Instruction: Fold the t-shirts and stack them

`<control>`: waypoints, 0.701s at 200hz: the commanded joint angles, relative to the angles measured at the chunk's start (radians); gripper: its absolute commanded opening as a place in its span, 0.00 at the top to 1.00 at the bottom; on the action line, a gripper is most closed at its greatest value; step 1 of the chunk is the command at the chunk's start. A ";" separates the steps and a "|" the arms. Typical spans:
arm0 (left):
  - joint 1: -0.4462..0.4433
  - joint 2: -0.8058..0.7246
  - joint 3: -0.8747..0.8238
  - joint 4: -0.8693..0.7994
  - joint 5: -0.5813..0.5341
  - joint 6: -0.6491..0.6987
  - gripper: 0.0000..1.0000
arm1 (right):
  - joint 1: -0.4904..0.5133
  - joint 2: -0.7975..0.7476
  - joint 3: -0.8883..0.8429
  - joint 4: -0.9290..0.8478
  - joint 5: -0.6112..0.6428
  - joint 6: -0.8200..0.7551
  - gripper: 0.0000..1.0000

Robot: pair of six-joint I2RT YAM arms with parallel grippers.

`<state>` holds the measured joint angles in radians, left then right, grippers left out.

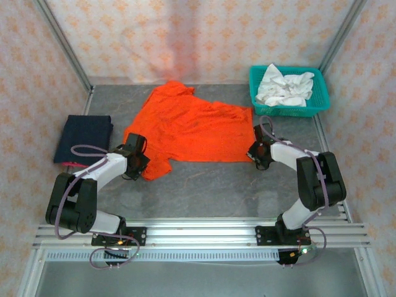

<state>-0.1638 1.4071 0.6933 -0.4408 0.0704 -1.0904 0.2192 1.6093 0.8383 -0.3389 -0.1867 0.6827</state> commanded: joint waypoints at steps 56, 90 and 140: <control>-0.006 -0.112 0.075 -0.036 -0.101 0.087 1.00 | 0.004 -0.189 -0.016 0.129 -0.030 -0.066 1.00; -0.006 -0.213 0.211 -0.173 -0.218 0.190 1.00 | 0.026 -0.408 -0.035 0.169 0.019 -0.179 1.00; -0.006 -0.347 0.339 -0.305 -0.228 0.204 1.00 | 0.045 -0.691 -0.045 0.131 0.091 -0.263 1.00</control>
<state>-0.1638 1.1027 0.9722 -0.6193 -0.0963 -0.9195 0.2604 0.9886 0.7940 -0.1875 -0.1757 0.4835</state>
